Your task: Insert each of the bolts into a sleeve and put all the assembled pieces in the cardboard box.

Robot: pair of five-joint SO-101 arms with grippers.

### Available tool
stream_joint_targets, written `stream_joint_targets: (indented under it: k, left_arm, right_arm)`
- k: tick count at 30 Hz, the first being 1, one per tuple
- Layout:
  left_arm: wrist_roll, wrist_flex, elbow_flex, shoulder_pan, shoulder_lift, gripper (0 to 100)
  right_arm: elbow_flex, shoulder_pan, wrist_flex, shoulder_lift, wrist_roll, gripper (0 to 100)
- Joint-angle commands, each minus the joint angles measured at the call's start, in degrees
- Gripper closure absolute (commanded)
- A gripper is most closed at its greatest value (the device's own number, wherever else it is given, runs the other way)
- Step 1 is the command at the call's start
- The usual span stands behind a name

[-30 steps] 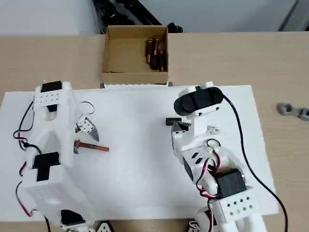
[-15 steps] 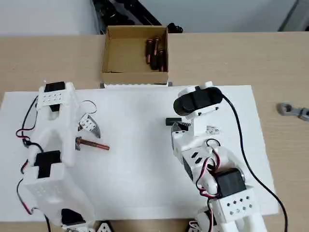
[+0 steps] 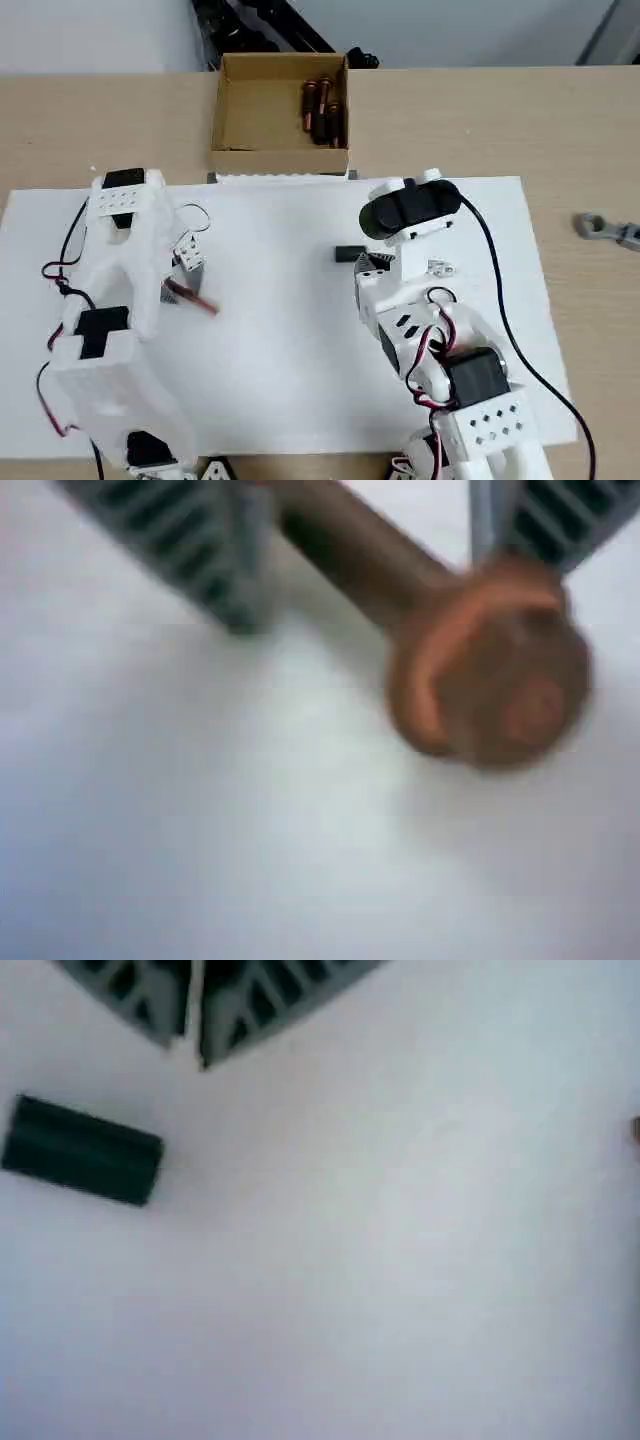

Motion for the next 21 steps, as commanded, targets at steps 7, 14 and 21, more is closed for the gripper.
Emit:
stream_joint_targets:
  k: [7, 14, 21]
  left_arm:
    - [-0.09, -0.09, 0.22, -0.53, 3.43, 99]
    - [-5.19, 4.22, -11.65, -0.35, 3.34, 99]
    - [-17.67, 8.88, -28.79, 2.37, 3.34, 99]
  right_arm:
    - [-0.79, -0.22, -1.36, -0.22, -0.62, 99.5]
    - [-0.79, -0.31, -1.36, -0.22, -0.62, 99.5]
    - [-0.79, -0.40, -1.36, -0.31, -0.70, 99.5]
